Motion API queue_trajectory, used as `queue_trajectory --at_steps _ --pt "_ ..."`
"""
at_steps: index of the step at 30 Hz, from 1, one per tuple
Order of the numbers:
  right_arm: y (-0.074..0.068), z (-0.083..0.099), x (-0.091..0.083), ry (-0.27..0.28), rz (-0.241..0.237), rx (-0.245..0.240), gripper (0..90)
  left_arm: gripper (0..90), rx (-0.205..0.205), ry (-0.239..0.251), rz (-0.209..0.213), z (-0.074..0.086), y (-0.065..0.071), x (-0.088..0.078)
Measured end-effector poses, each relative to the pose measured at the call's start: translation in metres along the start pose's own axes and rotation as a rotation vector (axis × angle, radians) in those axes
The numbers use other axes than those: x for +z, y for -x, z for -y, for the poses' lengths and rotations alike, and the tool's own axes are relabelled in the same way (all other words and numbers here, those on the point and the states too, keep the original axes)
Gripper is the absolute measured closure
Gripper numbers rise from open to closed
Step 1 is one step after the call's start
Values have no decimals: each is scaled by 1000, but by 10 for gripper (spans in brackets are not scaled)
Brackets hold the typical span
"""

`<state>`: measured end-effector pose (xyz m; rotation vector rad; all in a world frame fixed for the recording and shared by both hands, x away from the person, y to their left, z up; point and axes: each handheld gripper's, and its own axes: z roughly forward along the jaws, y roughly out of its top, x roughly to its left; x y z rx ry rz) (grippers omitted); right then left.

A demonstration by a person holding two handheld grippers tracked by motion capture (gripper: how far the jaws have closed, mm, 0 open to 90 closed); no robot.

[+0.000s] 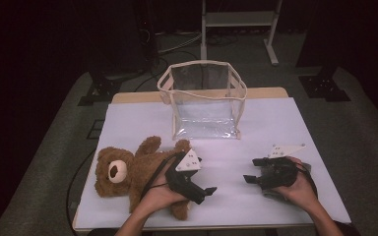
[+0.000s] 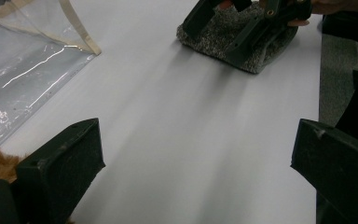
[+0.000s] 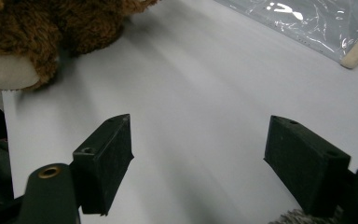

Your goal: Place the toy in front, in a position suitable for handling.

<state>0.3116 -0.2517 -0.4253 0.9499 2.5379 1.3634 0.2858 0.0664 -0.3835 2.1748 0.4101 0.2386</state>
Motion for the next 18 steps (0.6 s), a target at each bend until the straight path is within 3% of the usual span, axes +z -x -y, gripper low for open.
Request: queue_trajectory --at_steps 11,18 --pt "2 1 1 -3 -11 13 214 15 25 -9 20 -2 3 0" --pt "-1 1 2 -7 -8 7 211 15 103 -26 62 -7 10 -3"
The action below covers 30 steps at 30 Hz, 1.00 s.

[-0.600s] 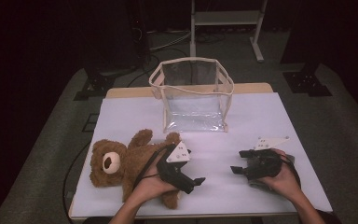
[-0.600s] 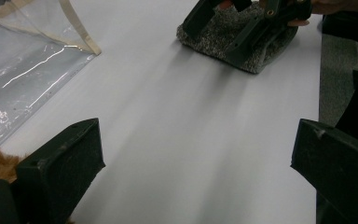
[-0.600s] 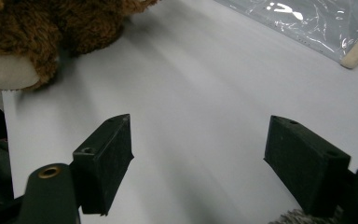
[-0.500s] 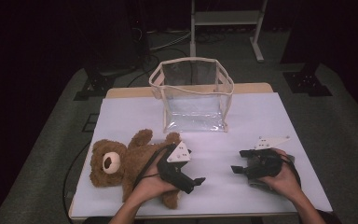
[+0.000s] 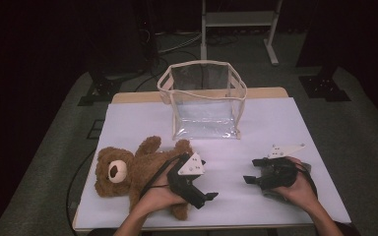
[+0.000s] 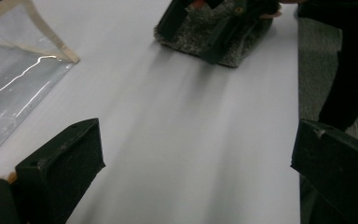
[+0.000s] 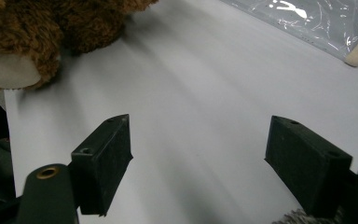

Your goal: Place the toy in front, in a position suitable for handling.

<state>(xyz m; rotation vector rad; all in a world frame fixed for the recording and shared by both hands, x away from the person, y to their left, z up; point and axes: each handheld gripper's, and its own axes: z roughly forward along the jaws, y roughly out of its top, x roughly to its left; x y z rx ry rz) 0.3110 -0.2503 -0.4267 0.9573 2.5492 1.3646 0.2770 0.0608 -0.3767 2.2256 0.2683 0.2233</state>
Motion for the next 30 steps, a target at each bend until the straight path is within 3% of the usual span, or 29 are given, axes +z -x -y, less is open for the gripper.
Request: queue_trajectory --at_steps 4,16,30 --pt "1 0 1 0 -2 1 211 15 26 -15 6 -4 1 -3" --pt "0 1 2 -5 -7 -1 209 15 52 -27 -7 -6 -4 -21" --pt "-2 1 4 -9 -15 -7 209 15 35 -31 -110 10 -20 -76"
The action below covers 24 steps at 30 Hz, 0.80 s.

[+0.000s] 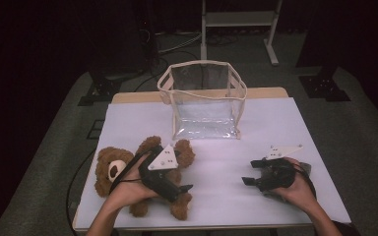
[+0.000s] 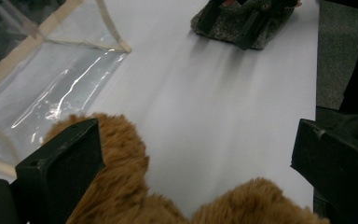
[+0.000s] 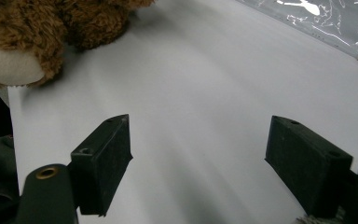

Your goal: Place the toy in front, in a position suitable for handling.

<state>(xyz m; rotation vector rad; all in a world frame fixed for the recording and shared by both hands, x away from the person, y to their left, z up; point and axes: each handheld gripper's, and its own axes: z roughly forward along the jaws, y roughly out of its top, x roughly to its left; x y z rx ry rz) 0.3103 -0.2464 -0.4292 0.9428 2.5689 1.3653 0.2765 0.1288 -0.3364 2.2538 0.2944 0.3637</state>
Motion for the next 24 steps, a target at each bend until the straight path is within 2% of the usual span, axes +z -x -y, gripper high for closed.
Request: queue_trajectory --at_steps 9,17,24 --pt "-2 0 3 -6 0 -5 209 15 -12 -7 -71 21 -8 -31" --pt "-4 -1 5 -10 -1 -5 206 15 -21 -10 -107 43 -14 -55" --pt "-4 -1 7 -11 0 -6 199 15 -30 -23 -136 63 -19 -69"
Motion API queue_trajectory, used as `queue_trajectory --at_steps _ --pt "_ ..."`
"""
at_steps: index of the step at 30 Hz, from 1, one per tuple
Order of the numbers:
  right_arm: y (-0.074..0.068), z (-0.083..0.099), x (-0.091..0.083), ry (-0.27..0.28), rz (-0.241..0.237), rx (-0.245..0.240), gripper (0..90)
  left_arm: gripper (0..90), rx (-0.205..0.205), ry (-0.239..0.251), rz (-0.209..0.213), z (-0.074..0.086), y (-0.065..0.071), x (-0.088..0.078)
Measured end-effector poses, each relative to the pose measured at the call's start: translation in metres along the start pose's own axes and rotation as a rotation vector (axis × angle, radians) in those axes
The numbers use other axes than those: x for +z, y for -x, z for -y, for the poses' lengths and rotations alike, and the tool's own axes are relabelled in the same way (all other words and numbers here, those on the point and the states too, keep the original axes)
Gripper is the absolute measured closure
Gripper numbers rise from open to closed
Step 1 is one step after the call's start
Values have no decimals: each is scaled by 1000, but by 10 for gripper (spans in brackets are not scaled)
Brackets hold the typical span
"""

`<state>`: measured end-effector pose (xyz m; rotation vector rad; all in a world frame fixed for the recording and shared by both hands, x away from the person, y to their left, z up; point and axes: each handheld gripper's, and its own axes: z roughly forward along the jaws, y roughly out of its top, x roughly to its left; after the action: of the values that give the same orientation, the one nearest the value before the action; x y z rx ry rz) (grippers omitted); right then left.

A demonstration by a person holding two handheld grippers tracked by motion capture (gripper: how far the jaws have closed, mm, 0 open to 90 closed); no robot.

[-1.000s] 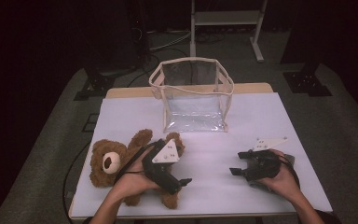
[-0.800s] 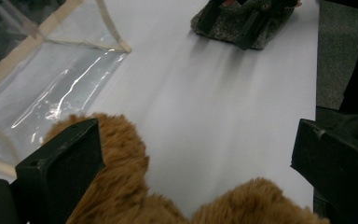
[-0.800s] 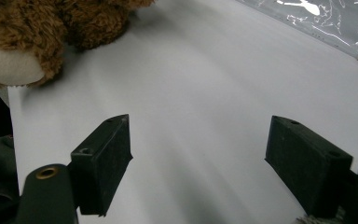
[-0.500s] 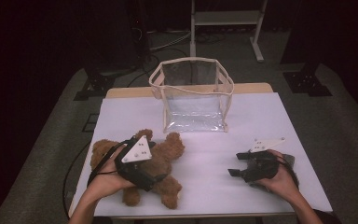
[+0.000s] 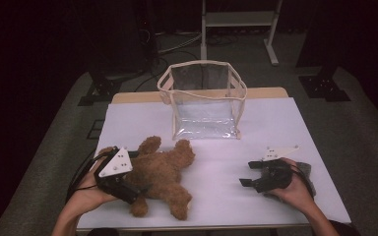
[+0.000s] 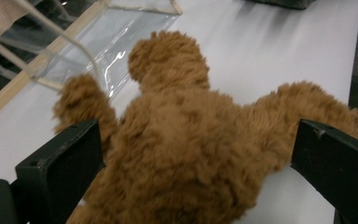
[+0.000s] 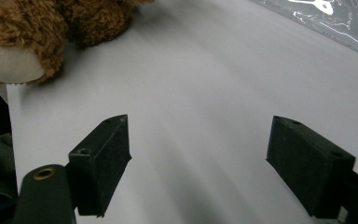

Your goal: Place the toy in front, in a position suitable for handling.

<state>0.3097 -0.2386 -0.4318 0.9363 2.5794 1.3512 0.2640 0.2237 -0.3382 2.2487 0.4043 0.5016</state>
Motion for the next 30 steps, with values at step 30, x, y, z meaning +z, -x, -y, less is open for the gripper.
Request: queue_trajectory --at_steps 30 --pt "-10 -6 11 -9 -59 -6 200 50 -52 -19 -104 76 -37 -8"
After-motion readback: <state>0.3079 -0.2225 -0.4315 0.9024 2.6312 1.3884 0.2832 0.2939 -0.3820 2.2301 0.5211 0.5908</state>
